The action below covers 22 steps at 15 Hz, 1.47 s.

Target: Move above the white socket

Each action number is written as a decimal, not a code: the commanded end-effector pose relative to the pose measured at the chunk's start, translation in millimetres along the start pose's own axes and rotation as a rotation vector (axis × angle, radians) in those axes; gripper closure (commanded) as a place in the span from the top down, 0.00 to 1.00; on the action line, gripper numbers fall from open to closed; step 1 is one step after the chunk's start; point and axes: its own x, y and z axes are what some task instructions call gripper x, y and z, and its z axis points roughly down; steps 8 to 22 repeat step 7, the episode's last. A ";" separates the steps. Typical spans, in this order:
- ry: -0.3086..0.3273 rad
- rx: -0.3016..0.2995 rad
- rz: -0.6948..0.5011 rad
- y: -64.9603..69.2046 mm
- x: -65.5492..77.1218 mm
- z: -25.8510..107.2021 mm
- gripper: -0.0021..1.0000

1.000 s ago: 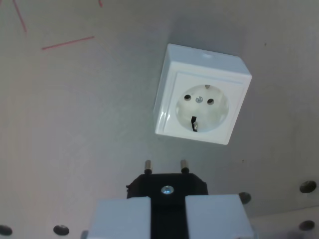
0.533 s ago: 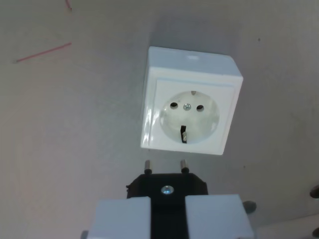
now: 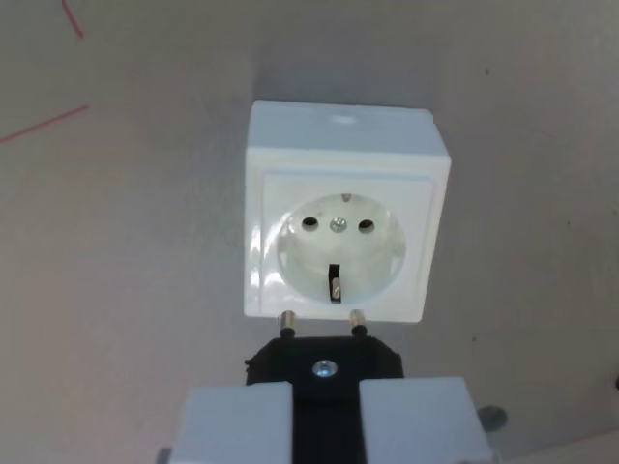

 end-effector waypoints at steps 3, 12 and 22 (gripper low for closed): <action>0.099 0.056 0.082 6.4 -4.5 12.7 0.00; 0.101 0.059 0.071 8.4 -5.3 16.1 0.00; 0.101 0.059 0.071 8.4 -5.3 16.1 0.00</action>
